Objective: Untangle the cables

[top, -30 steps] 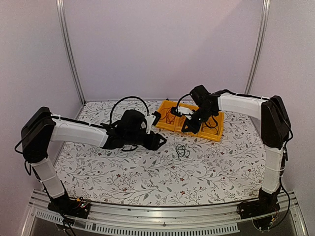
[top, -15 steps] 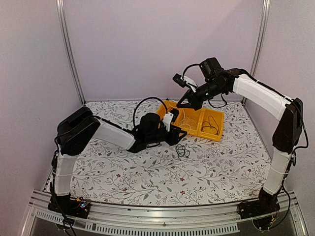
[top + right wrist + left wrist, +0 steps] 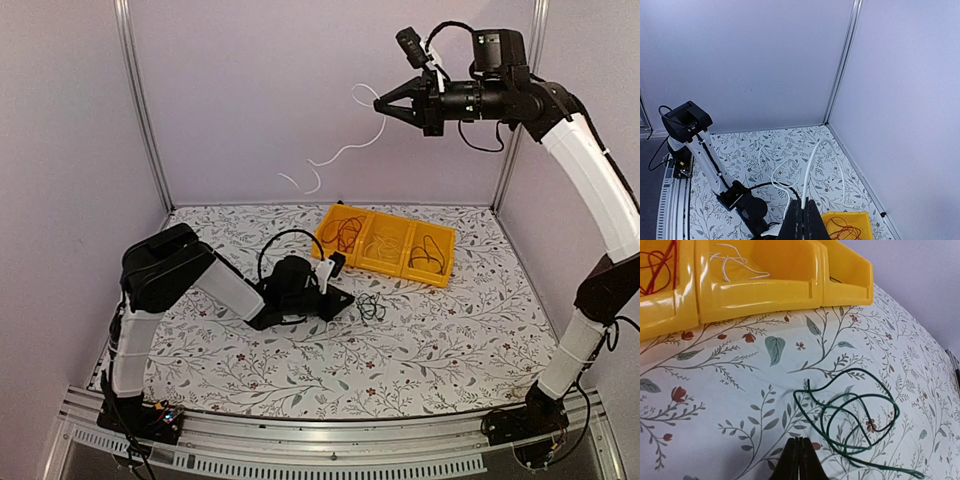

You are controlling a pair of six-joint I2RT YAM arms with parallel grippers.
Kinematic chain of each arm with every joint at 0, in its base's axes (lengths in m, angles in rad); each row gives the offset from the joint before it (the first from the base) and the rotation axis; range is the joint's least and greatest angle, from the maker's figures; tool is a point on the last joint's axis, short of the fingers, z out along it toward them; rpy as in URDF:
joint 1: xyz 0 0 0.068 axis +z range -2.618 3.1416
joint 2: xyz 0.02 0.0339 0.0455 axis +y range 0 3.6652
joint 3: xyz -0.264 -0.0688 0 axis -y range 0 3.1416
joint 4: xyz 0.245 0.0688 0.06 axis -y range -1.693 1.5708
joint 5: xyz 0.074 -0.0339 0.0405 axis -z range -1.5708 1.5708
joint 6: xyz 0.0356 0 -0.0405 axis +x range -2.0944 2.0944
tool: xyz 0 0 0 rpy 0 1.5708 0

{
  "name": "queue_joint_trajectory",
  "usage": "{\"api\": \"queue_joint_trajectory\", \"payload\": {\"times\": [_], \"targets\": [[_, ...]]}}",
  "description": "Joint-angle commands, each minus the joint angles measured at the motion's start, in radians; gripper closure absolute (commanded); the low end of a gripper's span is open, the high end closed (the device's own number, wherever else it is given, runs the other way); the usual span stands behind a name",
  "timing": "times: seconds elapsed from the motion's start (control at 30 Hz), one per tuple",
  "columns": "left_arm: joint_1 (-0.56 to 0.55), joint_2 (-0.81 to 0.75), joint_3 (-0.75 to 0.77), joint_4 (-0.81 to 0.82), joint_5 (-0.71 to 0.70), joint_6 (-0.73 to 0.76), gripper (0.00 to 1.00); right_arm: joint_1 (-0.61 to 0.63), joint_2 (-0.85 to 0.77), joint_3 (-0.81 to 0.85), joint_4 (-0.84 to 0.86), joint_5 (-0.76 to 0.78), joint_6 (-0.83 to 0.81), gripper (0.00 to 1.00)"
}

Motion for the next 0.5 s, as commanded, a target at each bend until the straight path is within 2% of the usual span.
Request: {"api": "queue_joint_trajectory", "payload": {"times": [0.0,0.23,0.47], "targets": [[0.007,-0.083,-0.031,-0.047,0.003,0.018,0.92,0.004,-0.017,0.003,0.048,0.057,0.014,1.0],[0.01,-0.216,-0.051,-0.26,-0.104,0.017,0.67,-0.019,-0.015,-0.135,0.14,0.155,-0.043,1.0],[0.012,-0.375,-0.151,-0.327,-0.164,0.001,0.61,-0.114,0.012,-0.285,0.193,0.146,-0.059,1.0]]}}
